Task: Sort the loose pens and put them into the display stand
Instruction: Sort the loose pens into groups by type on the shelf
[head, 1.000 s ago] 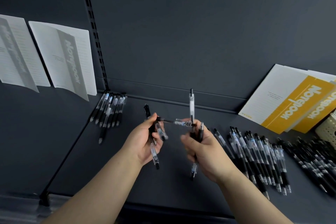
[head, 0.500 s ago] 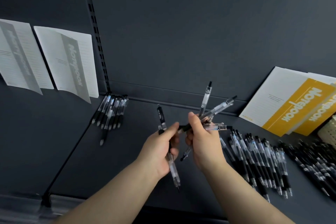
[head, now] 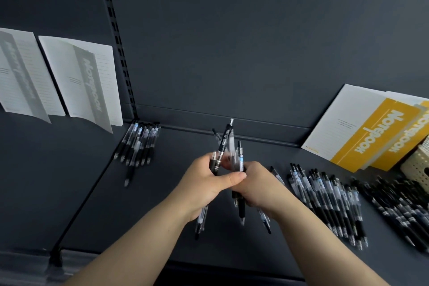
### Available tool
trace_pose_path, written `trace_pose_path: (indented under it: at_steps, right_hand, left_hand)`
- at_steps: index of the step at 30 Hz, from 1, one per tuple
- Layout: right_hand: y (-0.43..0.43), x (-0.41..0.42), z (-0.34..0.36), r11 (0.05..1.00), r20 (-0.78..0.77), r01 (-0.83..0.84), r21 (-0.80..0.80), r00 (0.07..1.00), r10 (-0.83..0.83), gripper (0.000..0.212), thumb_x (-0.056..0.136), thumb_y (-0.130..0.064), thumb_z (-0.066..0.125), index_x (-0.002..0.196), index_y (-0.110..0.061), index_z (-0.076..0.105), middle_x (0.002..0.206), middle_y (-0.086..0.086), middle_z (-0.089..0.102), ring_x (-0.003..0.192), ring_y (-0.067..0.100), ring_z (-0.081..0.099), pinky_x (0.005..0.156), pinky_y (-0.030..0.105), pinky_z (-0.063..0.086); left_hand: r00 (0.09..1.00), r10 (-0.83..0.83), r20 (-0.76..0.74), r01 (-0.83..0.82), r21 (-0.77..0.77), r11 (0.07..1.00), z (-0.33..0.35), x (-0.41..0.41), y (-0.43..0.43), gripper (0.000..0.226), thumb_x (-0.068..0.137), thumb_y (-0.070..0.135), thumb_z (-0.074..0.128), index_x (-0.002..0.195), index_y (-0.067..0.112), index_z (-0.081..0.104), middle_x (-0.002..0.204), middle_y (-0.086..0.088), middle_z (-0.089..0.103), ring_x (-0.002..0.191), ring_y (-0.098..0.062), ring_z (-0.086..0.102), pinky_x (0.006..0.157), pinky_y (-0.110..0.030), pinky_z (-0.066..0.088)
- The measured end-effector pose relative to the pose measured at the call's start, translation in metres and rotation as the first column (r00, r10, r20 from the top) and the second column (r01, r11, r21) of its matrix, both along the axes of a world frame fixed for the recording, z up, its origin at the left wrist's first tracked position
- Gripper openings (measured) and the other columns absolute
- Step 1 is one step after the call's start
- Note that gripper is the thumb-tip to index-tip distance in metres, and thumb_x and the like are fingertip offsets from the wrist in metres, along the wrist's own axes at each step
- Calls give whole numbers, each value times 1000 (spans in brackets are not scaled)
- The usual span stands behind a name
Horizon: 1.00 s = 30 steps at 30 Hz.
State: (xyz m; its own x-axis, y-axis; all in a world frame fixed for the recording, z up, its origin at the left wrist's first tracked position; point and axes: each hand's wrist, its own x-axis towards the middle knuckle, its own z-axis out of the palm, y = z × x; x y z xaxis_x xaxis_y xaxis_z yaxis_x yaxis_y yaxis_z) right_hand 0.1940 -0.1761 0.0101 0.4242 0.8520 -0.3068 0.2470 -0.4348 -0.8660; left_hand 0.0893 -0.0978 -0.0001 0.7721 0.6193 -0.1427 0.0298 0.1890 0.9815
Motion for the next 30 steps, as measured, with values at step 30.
trace_pose_path:
  at_steps: [30]
  right_hand:
    - [-21, 11, -10, 819, 401, 163, 550, 809, -430, 21, 92, -32, 52, 72, -30, 51, 61, -16, 52, 63, -4, 51, 58, 5, 34]
  left_hand:
    - [995, 90, -41, -98, -531, 842, -20, 12, 2, 9, 86, 7, 61, 94, 5, 65, 62, 0, 59, 44, -4, 40, 31, -12, 23]
